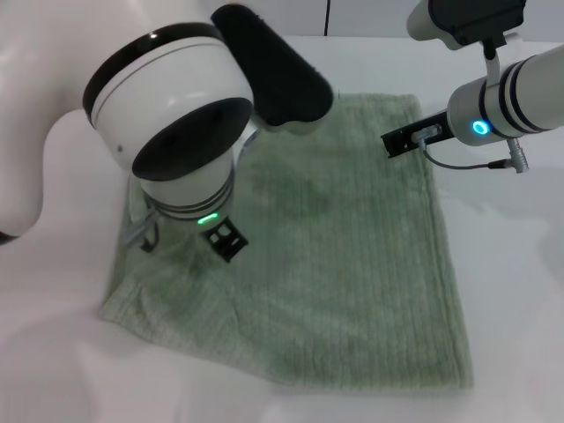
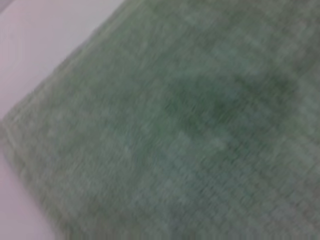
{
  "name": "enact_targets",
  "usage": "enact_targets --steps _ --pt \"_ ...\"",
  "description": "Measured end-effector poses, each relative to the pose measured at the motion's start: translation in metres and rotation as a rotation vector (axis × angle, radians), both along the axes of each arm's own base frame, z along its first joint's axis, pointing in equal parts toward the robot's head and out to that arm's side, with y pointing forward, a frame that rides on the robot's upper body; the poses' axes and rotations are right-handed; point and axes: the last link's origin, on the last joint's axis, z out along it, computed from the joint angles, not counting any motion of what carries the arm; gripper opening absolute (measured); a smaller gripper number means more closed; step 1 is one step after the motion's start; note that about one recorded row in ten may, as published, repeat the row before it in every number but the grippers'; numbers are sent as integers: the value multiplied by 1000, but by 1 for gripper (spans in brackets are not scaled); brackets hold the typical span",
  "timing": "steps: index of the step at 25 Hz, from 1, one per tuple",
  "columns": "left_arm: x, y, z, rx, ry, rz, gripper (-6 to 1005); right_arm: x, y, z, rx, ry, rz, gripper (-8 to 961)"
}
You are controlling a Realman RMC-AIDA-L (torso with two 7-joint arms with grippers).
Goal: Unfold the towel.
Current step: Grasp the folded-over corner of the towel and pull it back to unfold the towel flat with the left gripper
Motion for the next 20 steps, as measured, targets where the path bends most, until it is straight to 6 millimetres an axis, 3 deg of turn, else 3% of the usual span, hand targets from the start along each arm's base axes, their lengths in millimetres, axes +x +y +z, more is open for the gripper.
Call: enact_targets --steps 7,17,20 --pt "-35 3 6 -8 117 96 494 1 1 1 7 6 -9 29" --pt "-59 -7 29 29 275 191 493 -2 4 3 22 22 -7 30" --pt "-54 -13 33 40 302 205 493 -3 5 4 24 24 -4 30"
